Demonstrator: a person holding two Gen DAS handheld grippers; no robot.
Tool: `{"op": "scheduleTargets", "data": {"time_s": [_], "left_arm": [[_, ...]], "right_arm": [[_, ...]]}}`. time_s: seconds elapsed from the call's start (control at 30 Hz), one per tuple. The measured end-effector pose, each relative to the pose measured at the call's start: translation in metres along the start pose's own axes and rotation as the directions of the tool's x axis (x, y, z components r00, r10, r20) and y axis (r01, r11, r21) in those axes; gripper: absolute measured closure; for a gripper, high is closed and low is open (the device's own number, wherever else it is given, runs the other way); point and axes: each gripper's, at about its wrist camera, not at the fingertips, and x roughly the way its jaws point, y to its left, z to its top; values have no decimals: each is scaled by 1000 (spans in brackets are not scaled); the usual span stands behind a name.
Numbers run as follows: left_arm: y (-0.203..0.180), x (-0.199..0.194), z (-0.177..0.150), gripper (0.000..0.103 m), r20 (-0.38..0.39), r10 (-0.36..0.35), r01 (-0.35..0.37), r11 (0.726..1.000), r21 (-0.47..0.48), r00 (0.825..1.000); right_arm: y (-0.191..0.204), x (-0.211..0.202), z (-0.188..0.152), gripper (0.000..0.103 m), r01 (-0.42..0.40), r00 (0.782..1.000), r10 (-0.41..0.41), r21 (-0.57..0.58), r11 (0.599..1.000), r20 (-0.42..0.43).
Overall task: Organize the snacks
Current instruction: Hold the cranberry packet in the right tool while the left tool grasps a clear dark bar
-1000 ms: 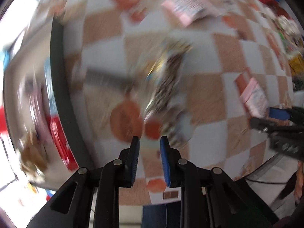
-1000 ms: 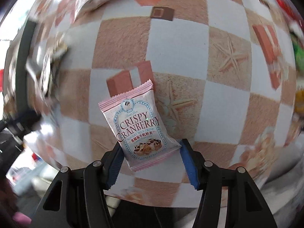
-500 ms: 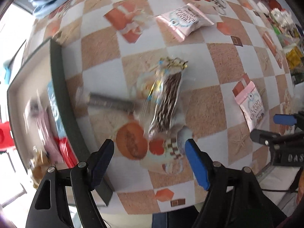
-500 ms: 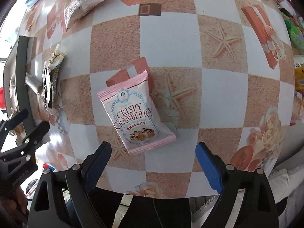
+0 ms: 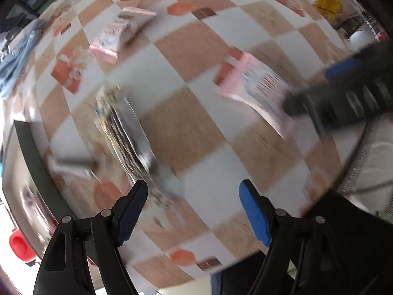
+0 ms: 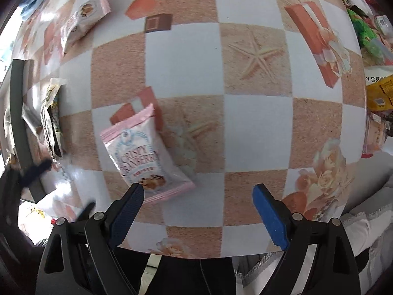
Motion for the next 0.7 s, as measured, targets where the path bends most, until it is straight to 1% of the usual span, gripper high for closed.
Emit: {"op": "scheduleTargets", "data": {"time_s": [0.03,0.1,0.13,0.17,0.2,0.23,0.27,0.3,0.33,0.37,0.47,0.53,0.6,0.63,0.67,0.7], "left_arm": [[5,-3,-4,23,6,-11,11,1000,-23,1000],[19,-7,-11,23,18,-28,30,992,-120,999],[31,-8,-13,23,24,-31,35,983,-178,999],[49,-9,-13,23,27,-30,36,965,-259,999],[63,-9,-14,23,23,-27,33,948,-315,999],[83,-8,-14,23,19,-34,39,921,-389,999],[103,-5,-14,23,16,-55,56,886,-460,998],[122,-2,-18,23,16,-73,70,856,-512,997],[138,0,-18,23,24,-95,92,818,-568,995],[153,1,-20,23,29,-106,102,791,-603,994],[185,10,-17,23,26,-129,108,686,-719,991],[202,18,-20,23,21,-153,114,630,-768,988],[216,30,-15,23,16,-189,122,567,-814,982],[225,35,-6,22,17,-206,129,545,-828,978],[232,38,-7,21,14,-202,122,533,-837,979],[235,40,1,21,12,-185,111,535,-837,983]], "right_arm": [[-1,0,0,12,-1,1000,1,3,1000,0],[-4,-1,1,12,-3,1000,3,12,1000,2],[-5,0,2,12,-5,1000,5,15,1000,3],[-5,-1,3,12,-8,1000,8,18,1000,3],[-7,0,4,12,-10,1000,10,18,1000,3],[-9,0,5,12,-10,1000,10,14,1000,2],[-8,-1,8,12,-10,1000,10,9,1000,1],[-8,-4,10,12,-10,1000,10,4,1000,3],[-7,-6,13,12,-11,1000,11,0,1000,4],[-6,-5,13,12,-13,1000,13,1,1000,6],[-4,-10,16,12,-19,1000,19,1,1000,13],[-2,-12,19,12,-20,1000,20,0,1000,16],[0,-14,21,12,-18,1000,18,-3,1000,17],[1,-15,23,12,-17,1000,17,-7,1000,17],[4,-16,25,12,-16,1000,16,-16,1000,20],[8,-17,26,12,-13,1000,14,-22,1000,20]]}}
